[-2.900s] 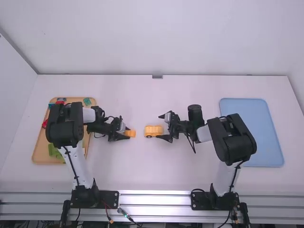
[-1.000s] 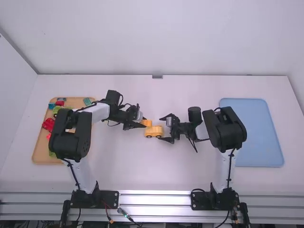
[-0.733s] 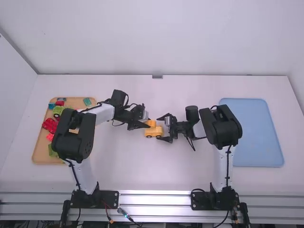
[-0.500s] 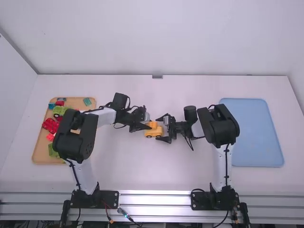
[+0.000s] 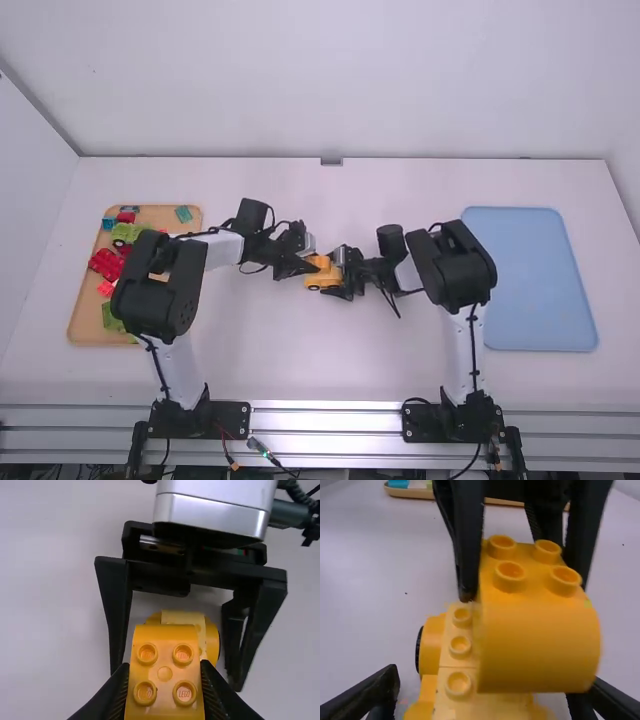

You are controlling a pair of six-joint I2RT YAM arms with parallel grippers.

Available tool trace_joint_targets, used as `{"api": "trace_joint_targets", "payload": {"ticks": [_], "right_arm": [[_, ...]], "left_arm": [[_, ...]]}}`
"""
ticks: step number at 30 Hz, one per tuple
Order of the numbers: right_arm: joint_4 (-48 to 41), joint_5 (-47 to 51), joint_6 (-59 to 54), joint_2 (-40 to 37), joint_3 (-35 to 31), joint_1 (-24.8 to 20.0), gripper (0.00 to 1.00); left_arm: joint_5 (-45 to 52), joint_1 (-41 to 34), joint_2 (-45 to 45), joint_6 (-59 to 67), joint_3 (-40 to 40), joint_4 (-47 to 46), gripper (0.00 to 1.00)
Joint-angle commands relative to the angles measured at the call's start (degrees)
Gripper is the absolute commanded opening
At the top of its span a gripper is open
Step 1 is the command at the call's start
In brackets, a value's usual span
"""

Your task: Assemble lego blocks to make yellow taxi

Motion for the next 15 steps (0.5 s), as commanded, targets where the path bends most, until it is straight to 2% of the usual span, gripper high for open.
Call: {"api": "trace_joint_targets", "payload": {"ticks": [1, 5, 14, 15], "right_arm": [[-0.09, 0.66, 0.46, 1.20, 0.81, -0.09, 0.76], [-0.31, 3.21, 0.48, 1.20, 0.70, 0.66, 0.70], [-0.33, 2.78, 0.24, 1.20, 0.70, 0.85, 0.66], [-0.39, 2.86, 0.24, 1.20, 0.70, 0.87, 0.69]], "left_arm": [[3.50, -0.13, -1.07, 2.08, -0.83, -1.01, 0.02], [4.92, -0.13, -1.07, 2.56, -1.29, -1.29, 0.02], [4.11, 0.07, -1.07, 2.51, -1.95, -1.01, 0.02], [3.17, 0.07, -1.07, 2.03, -1.95, -1.03, 0.02]]}}
